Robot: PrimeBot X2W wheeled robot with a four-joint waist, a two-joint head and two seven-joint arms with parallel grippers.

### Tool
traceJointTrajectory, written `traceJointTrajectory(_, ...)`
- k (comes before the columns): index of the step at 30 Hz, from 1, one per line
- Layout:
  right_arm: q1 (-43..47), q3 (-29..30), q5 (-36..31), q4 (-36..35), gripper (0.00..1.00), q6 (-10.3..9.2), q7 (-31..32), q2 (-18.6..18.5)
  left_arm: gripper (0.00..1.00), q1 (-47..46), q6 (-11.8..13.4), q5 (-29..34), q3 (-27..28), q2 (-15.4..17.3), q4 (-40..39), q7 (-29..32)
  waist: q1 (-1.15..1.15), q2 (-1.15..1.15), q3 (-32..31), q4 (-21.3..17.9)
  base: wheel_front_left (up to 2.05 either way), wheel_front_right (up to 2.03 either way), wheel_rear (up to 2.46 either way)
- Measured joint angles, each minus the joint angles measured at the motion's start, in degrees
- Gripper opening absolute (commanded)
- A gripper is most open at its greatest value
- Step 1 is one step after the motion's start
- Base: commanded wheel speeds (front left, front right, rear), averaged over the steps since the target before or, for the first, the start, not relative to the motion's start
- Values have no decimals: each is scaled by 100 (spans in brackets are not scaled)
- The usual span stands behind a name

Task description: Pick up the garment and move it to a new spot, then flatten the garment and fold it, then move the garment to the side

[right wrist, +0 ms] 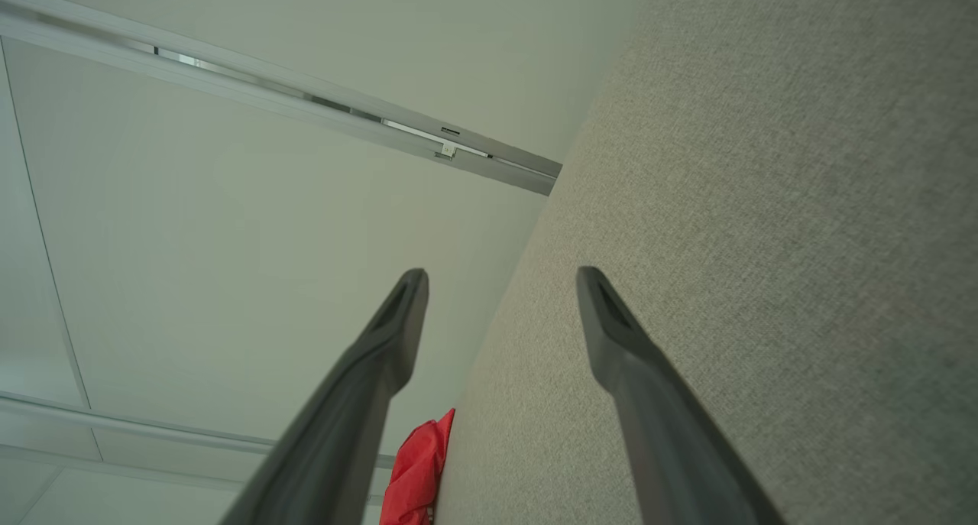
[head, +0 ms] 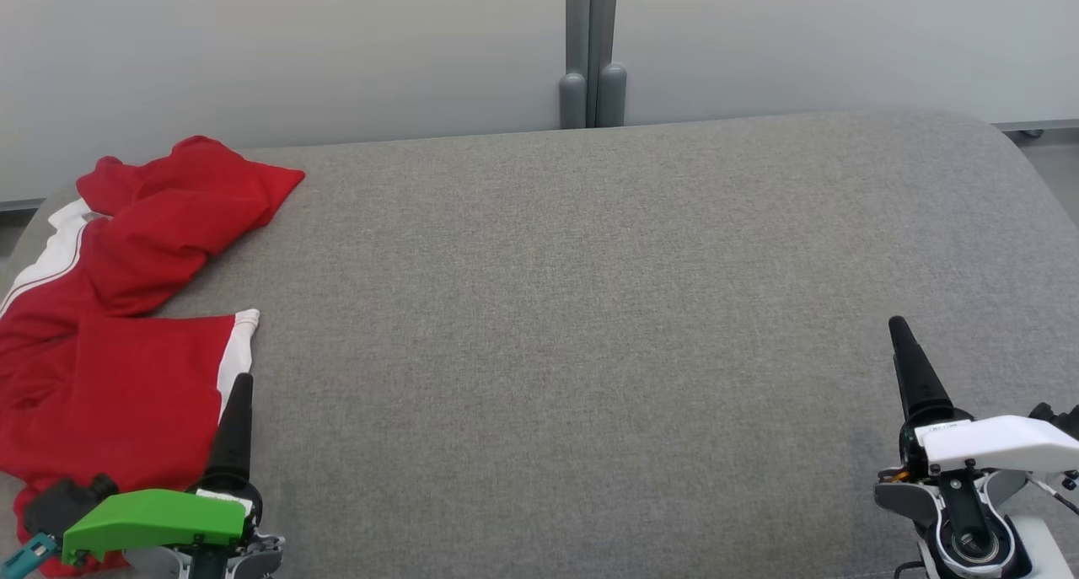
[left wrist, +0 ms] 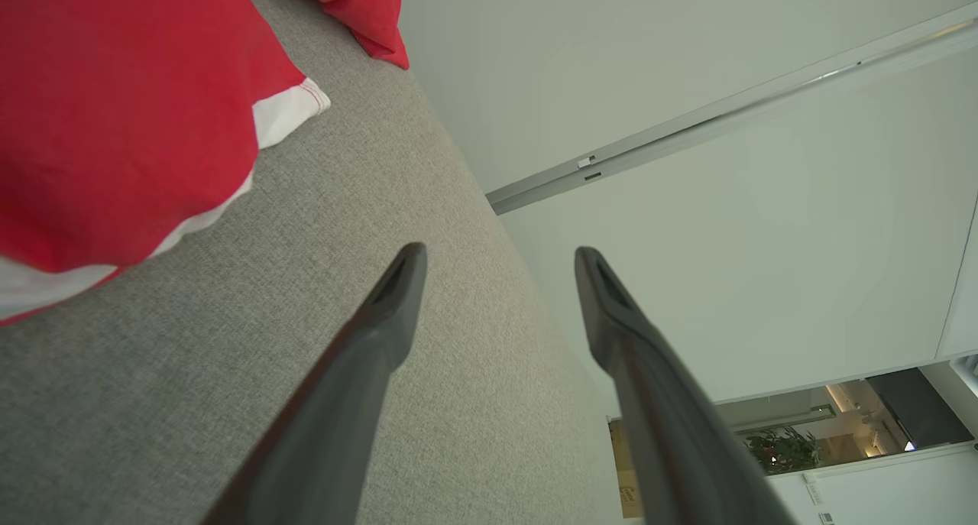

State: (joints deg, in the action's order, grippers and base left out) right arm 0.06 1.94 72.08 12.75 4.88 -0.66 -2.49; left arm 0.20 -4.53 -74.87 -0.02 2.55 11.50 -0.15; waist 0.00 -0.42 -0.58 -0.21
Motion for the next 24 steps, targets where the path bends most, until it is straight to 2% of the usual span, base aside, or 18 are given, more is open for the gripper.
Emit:
traceJointTrajectory(16,13,-515,-1618,-275,100,-155,-280,-111,100,88,255,1680,-247,181,-374,-302,0,0,-49,2,0,0,0)
traceJointTrajectory(24,46,-641,-2186,-417,100,-256,-408,-107,100,211,361,2377,-359,186,-513,-437,0,0,-67,-5,0,0,0)
